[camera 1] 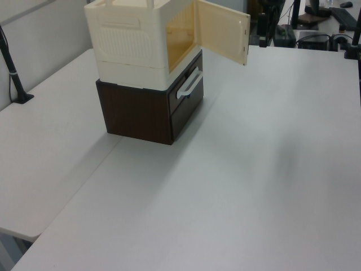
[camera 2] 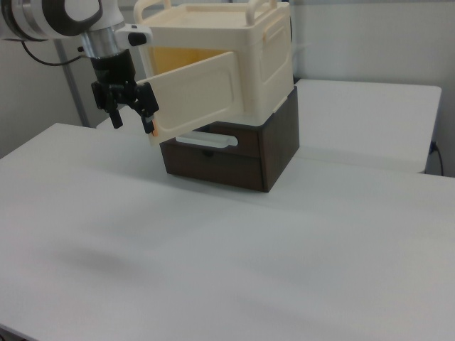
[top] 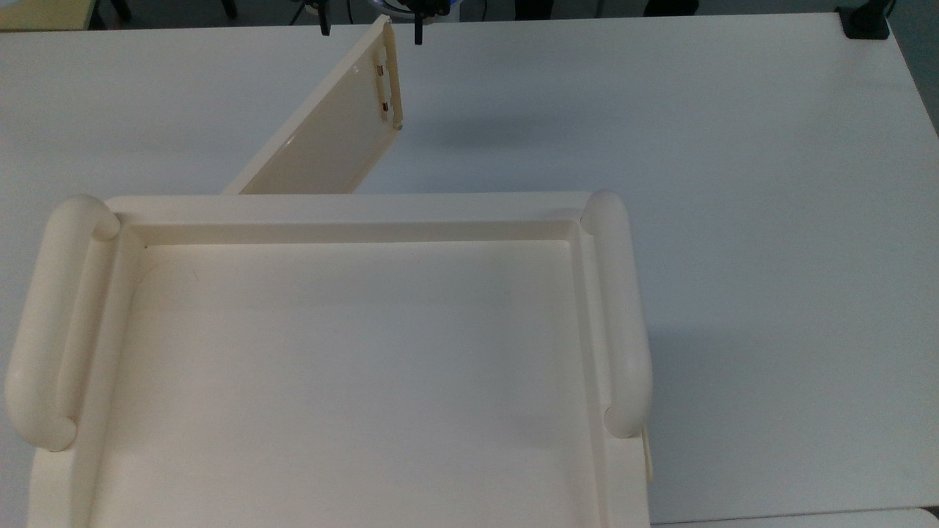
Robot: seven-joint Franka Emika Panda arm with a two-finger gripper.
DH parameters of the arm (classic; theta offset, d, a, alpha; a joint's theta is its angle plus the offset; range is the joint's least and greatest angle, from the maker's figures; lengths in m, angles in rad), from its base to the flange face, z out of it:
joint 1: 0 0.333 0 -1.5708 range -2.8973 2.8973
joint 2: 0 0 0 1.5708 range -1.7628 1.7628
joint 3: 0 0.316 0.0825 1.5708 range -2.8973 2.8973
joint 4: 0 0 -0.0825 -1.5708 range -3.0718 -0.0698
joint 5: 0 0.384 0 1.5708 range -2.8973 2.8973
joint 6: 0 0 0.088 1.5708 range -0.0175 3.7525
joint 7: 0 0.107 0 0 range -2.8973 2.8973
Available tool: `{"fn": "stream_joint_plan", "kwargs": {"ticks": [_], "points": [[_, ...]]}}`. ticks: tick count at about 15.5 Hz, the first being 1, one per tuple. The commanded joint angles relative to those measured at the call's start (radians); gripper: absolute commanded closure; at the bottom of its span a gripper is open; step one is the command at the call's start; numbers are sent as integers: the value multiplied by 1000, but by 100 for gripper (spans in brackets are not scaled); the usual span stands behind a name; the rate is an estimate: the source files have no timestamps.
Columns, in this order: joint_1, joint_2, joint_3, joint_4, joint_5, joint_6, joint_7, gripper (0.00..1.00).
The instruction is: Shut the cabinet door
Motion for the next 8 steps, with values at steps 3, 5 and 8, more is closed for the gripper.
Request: {"fn": "stream_joint_plan", "kwargs": {"ticks": [3, 5, 8], "points": [[-1, -25, -5, -40, 21, 30, -24, 0], [-1, -25, -5, -40, 21, 31, -25, 0], [-3, -25, -5, -40, 21, 31, -54, 2]]}}
